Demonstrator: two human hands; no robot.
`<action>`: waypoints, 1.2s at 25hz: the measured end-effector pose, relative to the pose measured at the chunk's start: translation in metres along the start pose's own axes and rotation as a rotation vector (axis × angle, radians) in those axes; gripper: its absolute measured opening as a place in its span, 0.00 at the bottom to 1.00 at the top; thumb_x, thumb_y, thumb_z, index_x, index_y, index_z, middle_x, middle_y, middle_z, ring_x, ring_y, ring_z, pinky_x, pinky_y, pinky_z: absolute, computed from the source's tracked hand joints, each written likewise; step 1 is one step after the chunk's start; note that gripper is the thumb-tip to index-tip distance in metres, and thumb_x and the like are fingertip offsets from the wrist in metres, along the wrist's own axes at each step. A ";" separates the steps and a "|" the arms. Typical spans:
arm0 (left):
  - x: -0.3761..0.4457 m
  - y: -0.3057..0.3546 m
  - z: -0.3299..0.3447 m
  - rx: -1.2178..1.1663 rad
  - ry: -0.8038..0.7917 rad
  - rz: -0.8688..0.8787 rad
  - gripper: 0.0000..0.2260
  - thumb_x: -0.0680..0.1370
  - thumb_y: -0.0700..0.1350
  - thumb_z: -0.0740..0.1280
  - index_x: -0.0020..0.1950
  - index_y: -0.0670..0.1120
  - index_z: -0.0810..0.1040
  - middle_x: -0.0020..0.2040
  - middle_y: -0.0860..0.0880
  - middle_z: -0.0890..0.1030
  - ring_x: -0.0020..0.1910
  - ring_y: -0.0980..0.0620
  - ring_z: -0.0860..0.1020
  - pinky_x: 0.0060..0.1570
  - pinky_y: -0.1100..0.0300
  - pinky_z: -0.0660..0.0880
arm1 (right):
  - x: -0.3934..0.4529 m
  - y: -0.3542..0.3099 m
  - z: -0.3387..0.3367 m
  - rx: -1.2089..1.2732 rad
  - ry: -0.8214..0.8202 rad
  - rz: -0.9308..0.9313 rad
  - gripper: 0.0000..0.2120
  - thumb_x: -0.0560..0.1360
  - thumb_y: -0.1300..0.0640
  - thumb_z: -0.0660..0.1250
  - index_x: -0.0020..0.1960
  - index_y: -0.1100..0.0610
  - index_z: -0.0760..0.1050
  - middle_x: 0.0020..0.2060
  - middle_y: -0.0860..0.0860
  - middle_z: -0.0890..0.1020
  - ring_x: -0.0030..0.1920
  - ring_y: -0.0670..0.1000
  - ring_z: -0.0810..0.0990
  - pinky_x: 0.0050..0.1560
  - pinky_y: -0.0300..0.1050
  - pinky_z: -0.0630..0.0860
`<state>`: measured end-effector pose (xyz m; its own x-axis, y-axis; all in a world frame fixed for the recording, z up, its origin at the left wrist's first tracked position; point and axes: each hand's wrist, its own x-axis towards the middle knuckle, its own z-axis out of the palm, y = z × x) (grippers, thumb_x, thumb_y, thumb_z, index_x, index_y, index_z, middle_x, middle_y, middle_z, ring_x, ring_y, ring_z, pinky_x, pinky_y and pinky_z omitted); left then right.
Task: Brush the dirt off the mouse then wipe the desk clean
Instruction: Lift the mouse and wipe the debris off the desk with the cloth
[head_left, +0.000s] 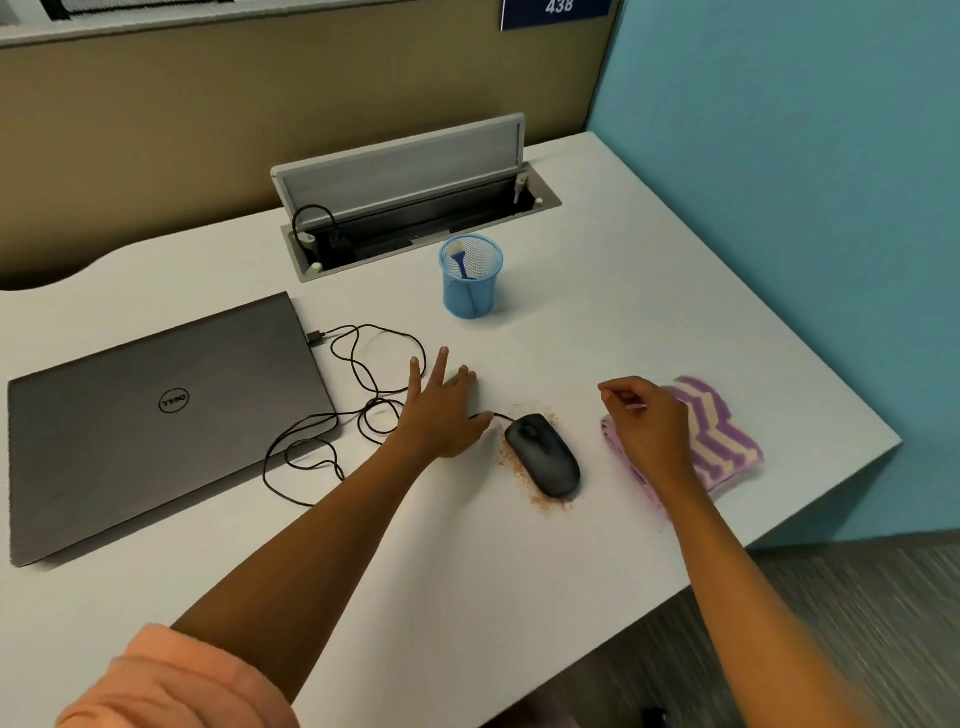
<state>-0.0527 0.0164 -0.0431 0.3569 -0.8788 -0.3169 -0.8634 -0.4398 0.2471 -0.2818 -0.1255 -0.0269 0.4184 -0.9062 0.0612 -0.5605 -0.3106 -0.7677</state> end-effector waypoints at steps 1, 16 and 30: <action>-0.005 0.007 0.002 -0.024 0.027 0.030 0.32 0.84 0.60 0.57 0.83 0.45 0.55 0.83 0.49 0.56 0.82 0.47 0.37 0.75 0.41 0.30 | -0.008 0.006 -0.005 -0.007 0.016 -0.001 0.07 0.78 0.56 0.67 0.53 0.54 0.82 0.47 0.48 0.85 0.45 0.43 0.81 0.46 0.28 0.75; -0.057 0.091 0.019 -0.742 0.150 -0.268 0.19 0.77 0.40 0.65 0.68 0.43 0.72 0.64 0.45 0.76 0.63 0.44 0.75 0.55 0.56 0.71 | -0.078 -0.001 0.031 -0.074 -0.255 -0.008 0.39 0.66 0.43 0.77 0.72 0.52 0.65 0.66 0.49 0.74 0.65 0.48 0.73 0.64 0.46 0.73; 0.001 0.093 -0.015 0.637 -0.140 0.629 0.26 0.76 0.40 0.70 0.74 0.48 0.70 0.72 0.50 0.72 0.79 0.43 0.56 0.75 0.44 0.51 | -0.050 0.051 -0.017 -0.389 -0.003 0.114 0.52 0.66 0.33 0.72 0.78 0.57 0.51 0.77 0.56 0.59 0.77 0.59 0.59 0.74 0.56 0.62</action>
<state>-0.1275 -0.0285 -0.0071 -0.2587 -0.8732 -0.4131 -0.9329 0.3367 -0.1276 -0.3442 -0.1010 -0.0584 0.3401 -0.9403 -0.0129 -0.8317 -0.2943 -0.4709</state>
